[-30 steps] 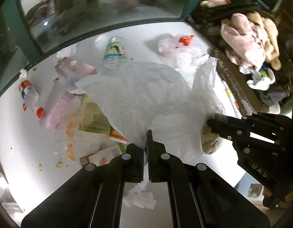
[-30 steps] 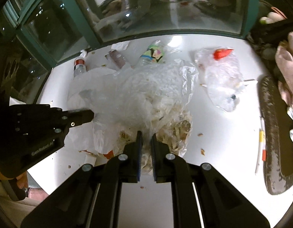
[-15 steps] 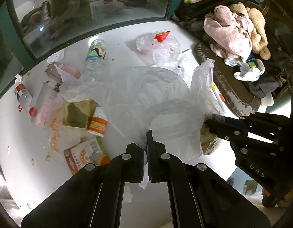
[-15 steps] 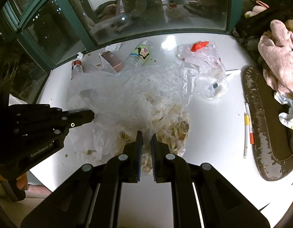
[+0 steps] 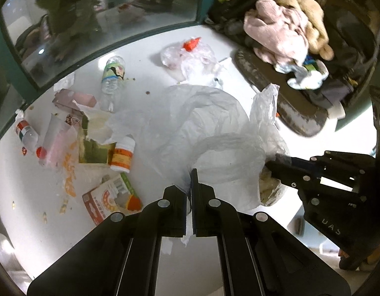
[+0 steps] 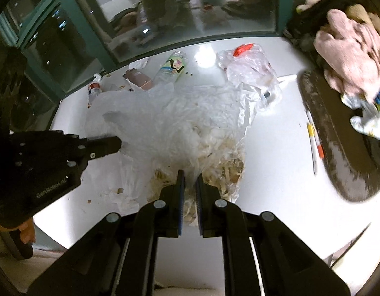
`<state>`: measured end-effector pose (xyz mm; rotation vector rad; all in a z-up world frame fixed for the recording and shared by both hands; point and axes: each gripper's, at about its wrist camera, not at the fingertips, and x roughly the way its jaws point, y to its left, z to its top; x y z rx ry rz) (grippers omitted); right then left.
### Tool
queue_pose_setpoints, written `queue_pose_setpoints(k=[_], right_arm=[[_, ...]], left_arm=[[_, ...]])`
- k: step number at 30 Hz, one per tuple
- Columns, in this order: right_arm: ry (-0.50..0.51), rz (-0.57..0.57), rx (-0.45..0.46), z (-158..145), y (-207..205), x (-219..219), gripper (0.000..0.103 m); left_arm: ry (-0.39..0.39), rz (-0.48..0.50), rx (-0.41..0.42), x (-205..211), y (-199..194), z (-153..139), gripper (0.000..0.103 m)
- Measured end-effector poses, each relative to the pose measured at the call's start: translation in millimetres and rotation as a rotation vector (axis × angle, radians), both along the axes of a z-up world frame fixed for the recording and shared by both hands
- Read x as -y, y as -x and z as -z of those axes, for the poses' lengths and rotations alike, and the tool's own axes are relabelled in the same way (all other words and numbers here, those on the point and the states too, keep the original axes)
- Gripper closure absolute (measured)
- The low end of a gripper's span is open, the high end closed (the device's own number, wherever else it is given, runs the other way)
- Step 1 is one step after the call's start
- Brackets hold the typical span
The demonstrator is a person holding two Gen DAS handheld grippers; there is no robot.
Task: Collect trash
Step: 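Lift the clear plastic bag with both grippers and carry it to the bin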
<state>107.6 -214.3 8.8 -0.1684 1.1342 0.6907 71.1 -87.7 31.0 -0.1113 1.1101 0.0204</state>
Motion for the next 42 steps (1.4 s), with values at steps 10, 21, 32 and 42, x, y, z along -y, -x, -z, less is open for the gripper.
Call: queue_pose_setpoints(k=[10, 21, 32, 42], right_arm=[[0.019, 0.175, 0.039, -7, 56, 7, 0.092], [0.052, 0.335, 0.050, -8, 111, 25, 0.092], [0.061, 0.436, 0.085, -17, 133, 64, 0.092], [0.046, 0.519, 0.106, -24, 152, 131, 0.092]], left_arm=[[0.012, 0.190, 0.027, 12, 26, -3, 0.101], [0.021, 0.397, 0.040, 46, 60, -2, 0.101], [0.028, 0.522, 0.062, 94, 71, -8, 0.101], [0.022, 0.613, 0.075, 165, 78, -13, 0.101]])
